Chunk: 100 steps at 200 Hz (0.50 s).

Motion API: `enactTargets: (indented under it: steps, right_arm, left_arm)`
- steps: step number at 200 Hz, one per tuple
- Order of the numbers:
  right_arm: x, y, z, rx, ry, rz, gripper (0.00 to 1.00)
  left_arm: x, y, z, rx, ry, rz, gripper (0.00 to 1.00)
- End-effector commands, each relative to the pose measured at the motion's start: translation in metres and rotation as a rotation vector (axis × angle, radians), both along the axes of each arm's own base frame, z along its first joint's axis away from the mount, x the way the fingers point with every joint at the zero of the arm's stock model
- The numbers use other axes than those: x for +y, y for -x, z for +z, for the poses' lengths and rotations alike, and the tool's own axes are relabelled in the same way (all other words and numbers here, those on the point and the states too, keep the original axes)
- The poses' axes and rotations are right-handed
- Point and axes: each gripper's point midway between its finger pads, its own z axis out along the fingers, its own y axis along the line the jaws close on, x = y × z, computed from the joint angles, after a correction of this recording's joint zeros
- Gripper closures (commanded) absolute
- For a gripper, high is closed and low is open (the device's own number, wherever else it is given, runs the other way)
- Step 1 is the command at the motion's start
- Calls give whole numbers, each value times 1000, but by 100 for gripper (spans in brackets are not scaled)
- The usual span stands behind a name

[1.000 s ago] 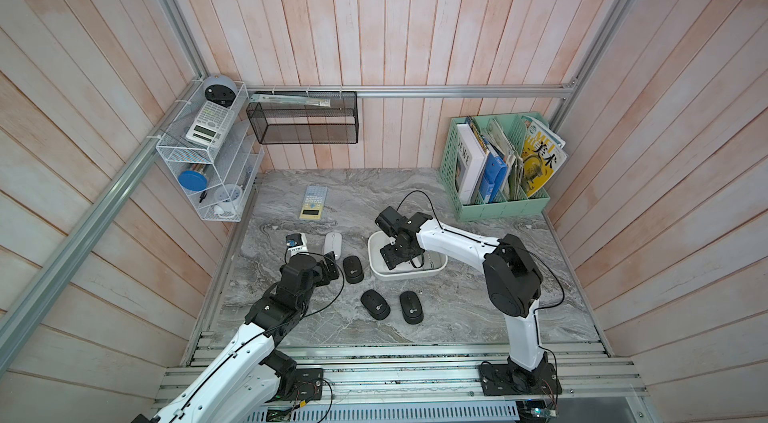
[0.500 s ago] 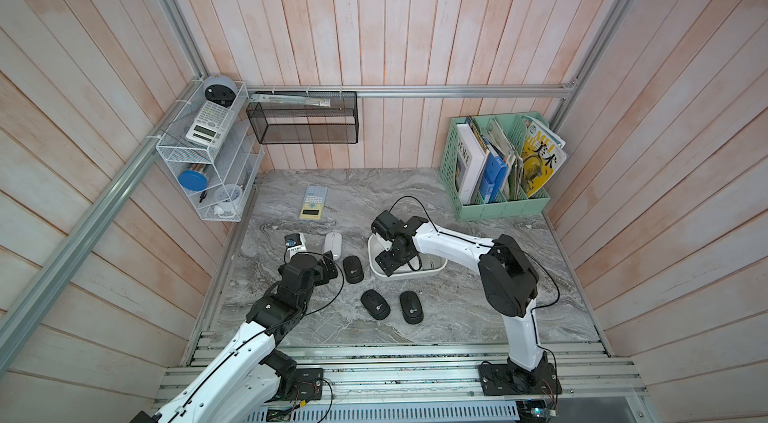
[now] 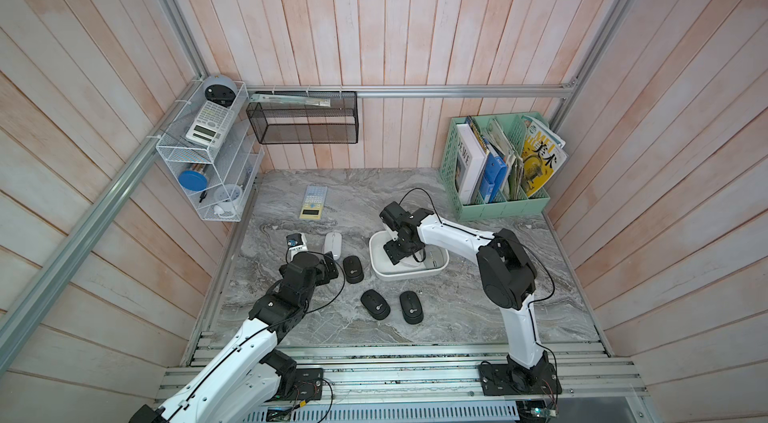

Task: Take out the mouse from the storage box
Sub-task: Pick up the mouse from the storage box.

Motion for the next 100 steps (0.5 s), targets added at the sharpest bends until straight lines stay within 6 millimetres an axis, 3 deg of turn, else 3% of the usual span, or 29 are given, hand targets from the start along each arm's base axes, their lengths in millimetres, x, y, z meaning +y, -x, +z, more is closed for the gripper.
enactTargets:
  steps: [1,21,45,100]
  right_arm:
    - [-1,3,11,-10,-17,-1,16]
    - [-9,6,20,-12,-32,-15,10]
    - [-10,13,24,2,-78,-16,9]
    - [-22,21,5,10,-20,106,9]
  left_arm:
    - [1,-1,1,-11,-4,10,0]
    - [1,-1,1,-9,-2,7,0]
    - [-1,-1,1,-8,1,3,0]
    - [0,-1,0,-7,2,1,0]
